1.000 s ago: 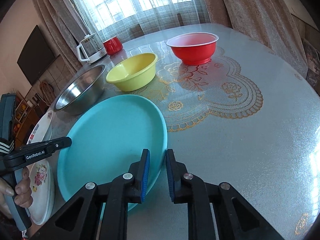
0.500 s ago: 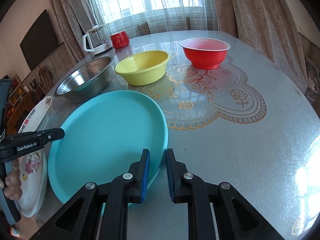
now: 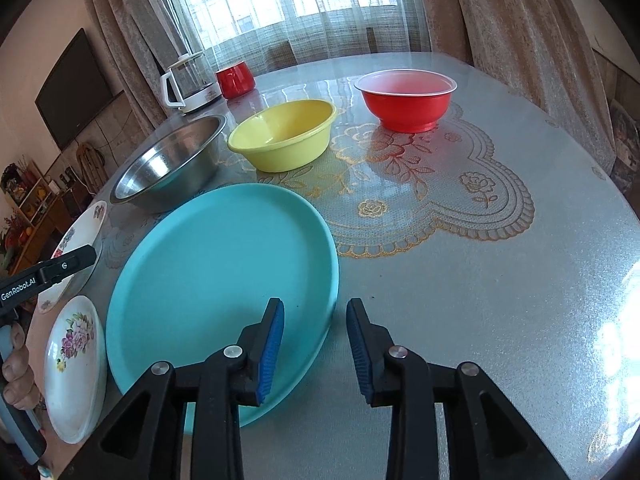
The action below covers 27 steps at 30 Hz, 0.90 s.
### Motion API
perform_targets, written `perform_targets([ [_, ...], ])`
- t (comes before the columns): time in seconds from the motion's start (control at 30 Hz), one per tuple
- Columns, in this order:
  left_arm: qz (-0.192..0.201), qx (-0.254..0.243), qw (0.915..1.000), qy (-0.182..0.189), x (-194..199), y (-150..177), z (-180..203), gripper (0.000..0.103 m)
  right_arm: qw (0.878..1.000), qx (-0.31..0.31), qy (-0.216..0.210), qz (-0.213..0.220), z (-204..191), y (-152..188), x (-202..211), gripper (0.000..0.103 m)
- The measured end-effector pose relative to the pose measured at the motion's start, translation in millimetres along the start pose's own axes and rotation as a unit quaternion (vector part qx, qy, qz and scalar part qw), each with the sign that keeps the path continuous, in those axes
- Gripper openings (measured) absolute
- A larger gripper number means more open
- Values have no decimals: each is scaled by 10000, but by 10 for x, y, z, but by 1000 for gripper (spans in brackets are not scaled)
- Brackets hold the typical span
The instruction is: Organize plates and bowls
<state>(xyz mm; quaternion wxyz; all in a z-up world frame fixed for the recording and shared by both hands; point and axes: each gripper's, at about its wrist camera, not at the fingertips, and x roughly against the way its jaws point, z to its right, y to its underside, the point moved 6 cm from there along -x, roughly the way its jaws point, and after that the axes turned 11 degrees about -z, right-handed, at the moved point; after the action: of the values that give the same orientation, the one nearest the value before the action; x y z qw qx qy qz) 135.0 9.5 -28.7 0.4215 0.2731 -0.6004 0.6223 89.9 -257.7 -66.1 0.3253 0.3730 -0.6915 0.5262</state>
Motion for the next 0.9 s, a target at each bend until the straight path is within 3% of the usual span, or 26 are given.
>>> perform_targets([
  [0.1,184,18,9998,42,172,124,-160,22,9998,-91,93,155,49,-31,85,35],
  [0.2,280,130,9994,180,307,300,-367,22,9994,32,-163,318,-37,-60,200,35],
  [0.33,384,392,9982,246,470,527,-631,22,9923,643,-1034,235,-454,-37,273,35],
  [0.5,392,712,9961,331,572,854,-876,22,9697,1524,-1900,-213,-1126,157,186,35],
  [0.77,228,1020,9923,671,491,1214,-1031,22,9548,2129,-1924,-772,-1601,449,-120,35],
  [0.9,196,971,9905,954,444,1238,-923,22,9574,2172,-1763,-721,-1601,457,-155,32],
])
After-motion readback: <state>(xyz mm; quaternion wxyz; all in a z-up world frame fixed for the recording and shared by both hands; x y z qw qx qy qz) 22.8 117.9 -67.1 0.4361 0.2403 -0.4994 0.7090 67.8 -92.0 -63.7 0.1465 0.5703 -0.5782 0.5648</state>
